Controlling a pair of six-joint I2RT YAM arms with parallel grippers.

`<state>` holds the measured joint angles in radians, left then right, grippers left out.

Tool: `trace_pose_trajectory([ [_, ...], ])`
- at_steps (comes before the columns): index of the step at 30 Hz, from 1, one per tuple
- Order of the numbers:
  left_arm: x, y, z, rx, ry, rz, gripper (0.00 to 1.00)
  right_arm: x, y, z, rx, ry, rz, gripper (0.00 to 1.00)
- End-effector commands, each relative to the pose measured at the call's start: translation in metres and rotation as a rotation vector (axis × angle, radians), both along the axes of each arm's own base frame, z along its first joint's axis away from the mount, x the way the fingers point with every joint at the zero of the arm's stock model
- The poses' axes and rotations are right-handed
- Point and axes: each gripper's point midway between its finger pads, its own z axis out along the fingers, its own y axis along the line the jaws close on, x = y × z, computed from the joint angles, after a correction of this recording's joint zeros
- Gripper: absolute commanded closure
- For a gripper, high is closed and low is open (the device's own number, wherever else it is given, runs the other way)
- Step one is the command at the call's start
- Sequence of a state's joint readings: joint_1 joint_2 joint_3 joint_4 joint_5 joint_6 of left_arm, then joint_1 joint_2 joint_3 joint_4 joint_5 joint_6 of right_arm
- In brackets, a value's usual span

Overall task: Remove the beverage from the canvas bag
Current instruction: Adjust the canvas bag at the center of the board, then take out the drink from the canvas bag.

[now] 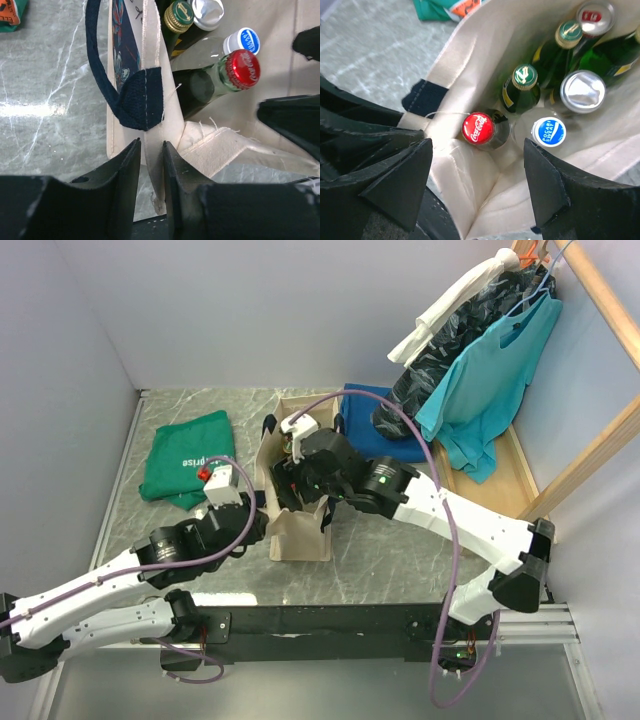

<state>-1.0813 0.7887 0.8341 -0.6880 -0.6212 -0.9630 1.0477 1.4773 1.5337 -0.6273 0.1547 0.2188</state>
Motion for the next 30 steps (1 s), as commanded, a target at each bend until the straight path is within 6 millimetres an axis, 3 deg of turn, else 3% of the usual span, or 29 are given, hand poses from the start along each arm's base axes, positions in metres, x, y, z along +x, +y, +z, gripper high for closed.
trace_pose_trajectory([
  [1, -0.013, -0.002, -0.027, 0.056, 0.074, -0.066, 0.70, 0.002, 0.005, 0.006, -0.002, -0.018, -0.005, 0.21],
  [14, -0.016, 0.001, -0.057, 0.092, 0.111, -0.059, 0.74, 0.004, 0.008, -0.002, -0.024, -0.013, -0.006, 0.21],
  [27, -0.016, 0.002, -0.057, 0.094, 0.107, -0.059, 0.75, 0.009, 0.019, -0.007, -0.051, -0.011, 0.005, 0.26],
  [30, -0.016, 0.003, -0.054, 0.087, 0.101, -0.054, 0.75, 0.010, 0.021, -0.008, -0.062, -0.012, 0.005, 0.31],
])
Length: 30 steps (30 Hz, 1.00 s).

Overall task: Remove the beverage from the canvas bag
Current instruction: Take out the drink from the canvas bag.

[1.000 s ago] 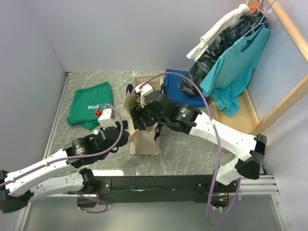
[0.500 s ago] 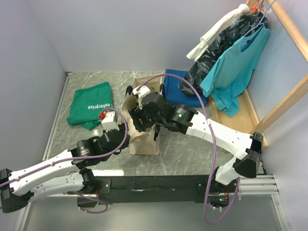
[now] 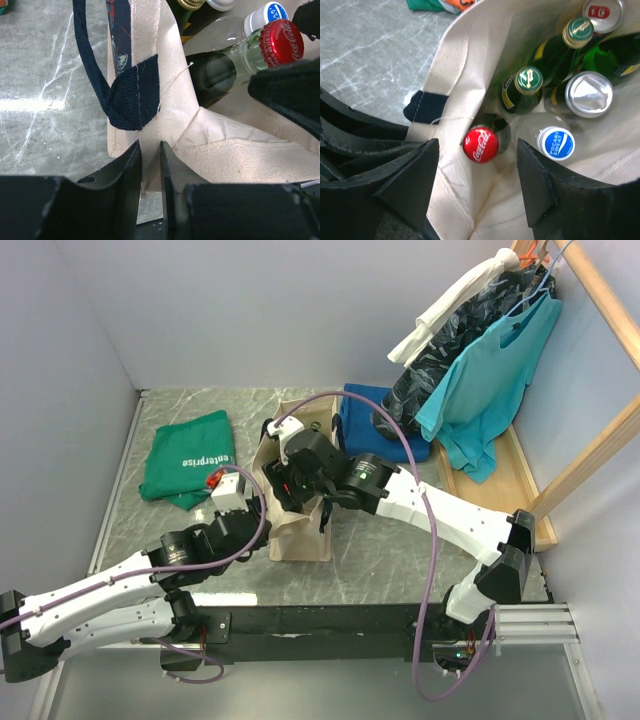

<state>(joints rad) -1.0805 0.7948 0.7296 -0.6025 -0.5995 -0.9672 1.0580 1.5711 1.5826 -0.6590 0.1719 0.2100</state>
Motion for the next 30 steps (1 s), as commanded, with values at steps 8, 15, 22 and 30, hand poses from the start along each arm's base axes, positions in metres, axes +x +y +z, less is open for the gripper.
trace_pose_trajectory([
  [8, -0.015, 0.013, -0.017, 0.061, 0.062, -0.029, 0.73, 0.009, 0.008, 0.008, -0.035, -0.034, -0.013, 0.36],
  [15, -0.015, 0.014, -0.015, 0.056, 0.057, -0.027, 0.73, 0.011, 0.009, 0.004, -0.053, -0.032, -0.019, 0.54],
  [22, -0.015, 0.012, -0.016, 0.056, 0.057, -0.033, 0.73, 0.012, 0.010, 0.003, -0.051, -0.034, -0.019, 0.53],
  [30, -0.015, 0.012, -0.015, 0.051, 0.054, -0.035, 0.73, 0.012, 0.014, 0.004, -0.045, -0.036, -0.012, 0.52],
])
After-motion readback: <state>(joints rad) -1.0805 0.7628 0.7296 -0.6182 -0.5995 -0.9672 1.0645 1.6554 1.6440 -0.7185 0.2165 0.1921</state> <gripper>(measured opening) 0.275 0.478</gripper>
